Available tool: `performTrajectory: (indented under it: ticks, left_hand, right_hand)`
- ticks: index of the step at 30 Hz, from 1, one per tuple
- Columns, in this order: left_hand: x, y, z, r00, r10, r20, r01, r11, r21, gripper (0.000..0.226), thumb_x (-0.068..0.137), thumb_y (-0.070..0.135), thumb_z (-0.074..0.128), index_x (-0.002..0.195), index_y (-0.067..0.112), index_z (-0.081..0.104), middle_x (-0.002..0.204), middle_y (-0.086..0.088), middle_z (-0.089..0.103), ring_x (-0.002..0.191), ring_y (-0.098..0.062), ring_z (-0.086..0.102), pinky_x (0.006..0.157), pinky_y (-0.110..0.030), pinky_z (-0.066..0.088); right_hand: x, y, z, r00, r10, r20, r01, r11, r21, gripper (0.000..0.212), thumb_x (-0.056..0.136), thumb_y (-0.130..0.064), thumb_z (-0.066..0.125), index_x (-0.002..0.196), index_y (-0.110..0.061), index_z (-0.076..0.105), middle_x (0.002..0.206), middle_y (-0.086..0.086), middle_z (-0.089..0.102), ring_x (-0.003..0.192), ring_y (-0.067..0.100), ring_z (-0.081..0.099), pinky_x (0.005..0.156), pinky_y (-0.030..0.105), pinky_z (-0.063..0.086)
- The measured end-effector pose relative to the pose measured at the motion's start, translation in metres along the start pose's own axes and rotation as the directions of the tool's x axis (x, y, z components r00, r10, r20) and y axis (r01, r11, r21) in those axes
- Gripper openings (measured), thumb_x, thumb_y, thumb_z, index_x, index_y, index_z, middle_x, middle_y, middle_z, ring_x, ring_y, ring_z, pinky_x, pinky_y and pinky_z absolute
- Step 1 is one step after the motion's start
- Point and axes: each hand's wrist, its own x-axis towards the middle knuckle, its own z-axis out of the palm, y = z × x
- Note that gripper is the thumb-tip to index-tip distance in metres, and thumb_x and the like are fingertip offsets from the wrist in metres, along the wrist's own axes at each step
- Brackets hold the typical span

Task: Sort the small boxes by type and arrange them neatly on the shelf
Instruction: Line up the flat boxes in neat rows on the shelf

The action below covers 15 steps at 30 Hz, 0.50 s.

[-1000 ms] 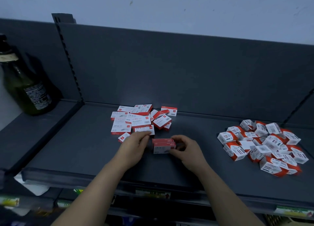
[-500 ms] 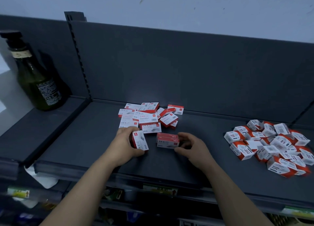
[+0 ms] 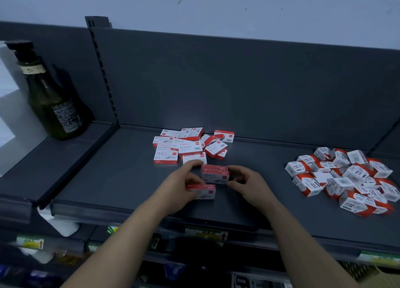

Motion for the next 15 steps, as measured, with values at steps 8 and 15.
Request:
performTrajectory:
  ticks: [8,15]
  left_hand:
    - [0.019,-0.001,0.016,0.967,-0.119,-0.225,0.122,0.993,0.001,0.076,0.068,0.022,0.084,0.134,0.021,0.045,0.11,0.007,0.054,0.084,-0.006,0.059,0.065,-0.014,0.044]
    - [0.028,0.006,0.02,0.985,-0.063,-0.16,0.066,0.998,0.01,0.057,0.066,0.034,0.085,0.114,0.03,0.055,0.105,0.012,0.059,0.087,-0.002,0.06,0.077,-0.018,0.05]
  right_hand:
    - [-0.001,0.0,-0.002,0.999,-0.018,0.039,0.018,1.0,0.006,0.049,0.081,-0.007,0.07,0.114,-0.042,0.057,0.107,-0.015,0.067,0.083,0.007,0.063,0.08,0.024,0.052]
    - [0.009,-0.002,-0.012,0.996,0.016,0.087,-0.016,1.0,0.01,0.049,0.084,0.0,0.063,0.122,-0.029,0.058,0.116,-0.008,0.064,0.104,0.01,0.062,0.094,0.029,0.05]
